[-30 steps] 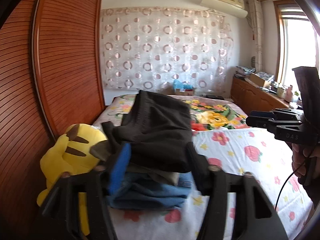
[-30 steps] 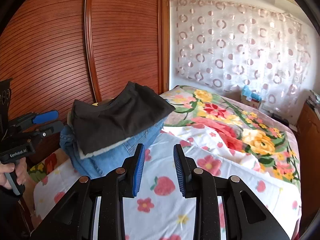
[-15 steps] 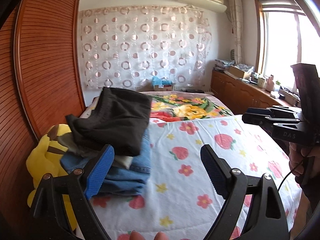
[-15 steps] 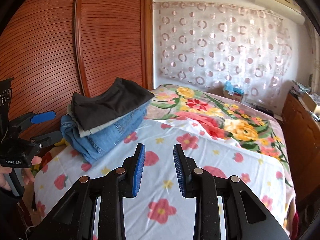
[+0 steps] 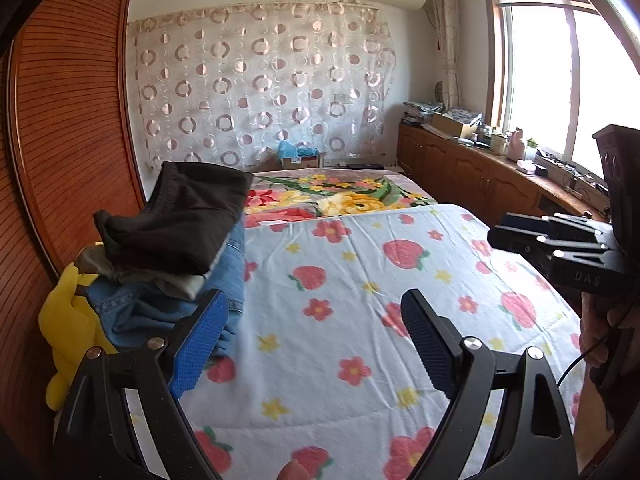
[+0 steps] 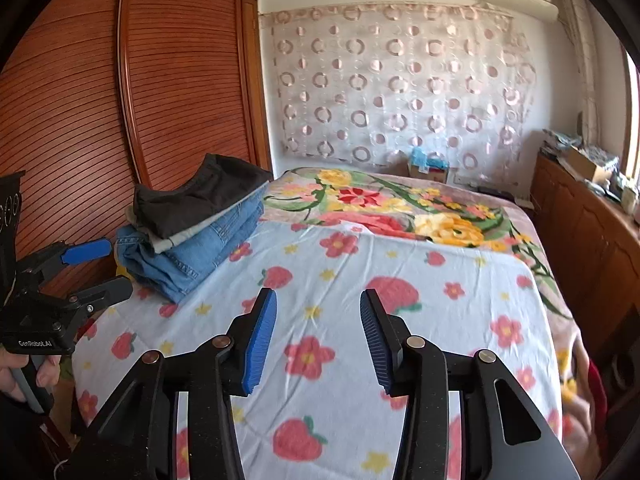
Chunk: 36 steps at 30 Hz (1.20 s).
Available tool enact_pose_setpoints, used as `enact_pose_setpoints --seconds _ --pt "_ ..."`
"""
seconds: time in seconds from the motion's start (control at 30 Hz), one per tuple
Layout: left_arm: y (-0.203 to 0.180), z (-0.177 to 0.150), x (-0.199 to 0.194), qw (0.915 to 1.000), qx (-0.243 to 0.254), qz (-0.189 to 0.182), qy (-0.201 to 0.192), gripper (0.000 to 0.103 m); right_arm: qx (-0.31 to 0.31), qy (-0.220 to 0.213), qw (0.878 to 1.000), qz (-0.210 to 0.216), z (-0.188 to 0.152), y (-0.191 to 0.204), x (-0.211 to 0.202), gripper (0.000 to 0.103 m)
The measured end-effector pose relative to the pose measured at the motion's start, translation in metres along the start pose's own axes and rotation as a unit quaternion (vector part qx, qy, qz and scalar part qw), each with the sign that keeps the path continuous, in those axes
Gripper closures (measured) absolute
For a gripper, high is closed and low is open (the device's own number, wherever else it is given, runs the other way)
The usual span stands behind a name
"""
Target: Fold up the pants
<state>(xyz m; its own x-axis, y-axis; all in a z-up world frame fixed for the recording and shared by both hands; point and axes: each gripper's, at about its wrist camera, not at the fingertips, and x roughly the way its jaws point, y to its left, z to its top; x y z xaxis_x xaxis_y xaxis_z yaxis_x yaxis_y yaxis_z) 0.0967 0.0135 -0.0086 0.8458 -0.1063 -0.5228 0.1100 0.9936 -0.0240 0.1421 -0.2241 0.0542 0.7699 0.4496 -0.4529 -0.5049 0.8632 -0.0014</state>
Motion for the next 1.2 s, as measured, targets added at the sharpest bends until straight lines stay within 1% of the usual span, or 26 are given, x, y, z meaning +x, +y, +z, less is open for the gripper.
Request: enact_pose_setpoints --seconds 0.2,0.3,0.43,0.6,0.7,0.83,0.97,1.2 --pt "-0.017 -0.006 -0.003 0.9999 -0.002 -0.006 0.015 0.014 0.017 0.005 1.000 -0.015 -0.012 0.007 -0.017 0.056" --pt "-0.027 -0.009 -0.004 0.9997 0.003 -0.012 0.021 0.014 0.026 0.003 0.999 -0.023 -0.018 0.010 -0.026 0.040" --pt "-0.042 -0.012 -0.007 0.9995 0.015 -0.017 0.021 0.014 0.037 0.005 0.998 -0.040 -0.023 0.010 -0.035 0.040" --pt "-0.055 -0.012 -0.017 0.9992 0.014 -0.031 0.020 0.014 0.054 0.007 0.996 -0.068 -0.029 0.014 -0.046 0.040" --pt "-0.062 -0.010 -0.024 0.9993 0.016 -0.031 0.012 0.014 0.061 0.005 0.996 -0.072 -0.028 0.018 -0.055 0.040" --pt "-0.065 -0.002 -0.032 0.9995 0.011 -0.030 0.005 0.014 0.060 -0.003 0.994 -0.088 -0.026 0.025 -0.067 0.040" --pt "-0.067 0.005 -0.041 0.9996 0.010 -0.027 -0.007 0.014 0.065 -0.016 0.993 -0.092 -0.022 0.034 -0.079 0.040" --pt "-0.067 0.015 -0.060 0.9992 0.012 -0.023 -0.030 0.014 0.060 -0.042 0.993 -0.097 -0.025 0.047 -0.099 0.040"
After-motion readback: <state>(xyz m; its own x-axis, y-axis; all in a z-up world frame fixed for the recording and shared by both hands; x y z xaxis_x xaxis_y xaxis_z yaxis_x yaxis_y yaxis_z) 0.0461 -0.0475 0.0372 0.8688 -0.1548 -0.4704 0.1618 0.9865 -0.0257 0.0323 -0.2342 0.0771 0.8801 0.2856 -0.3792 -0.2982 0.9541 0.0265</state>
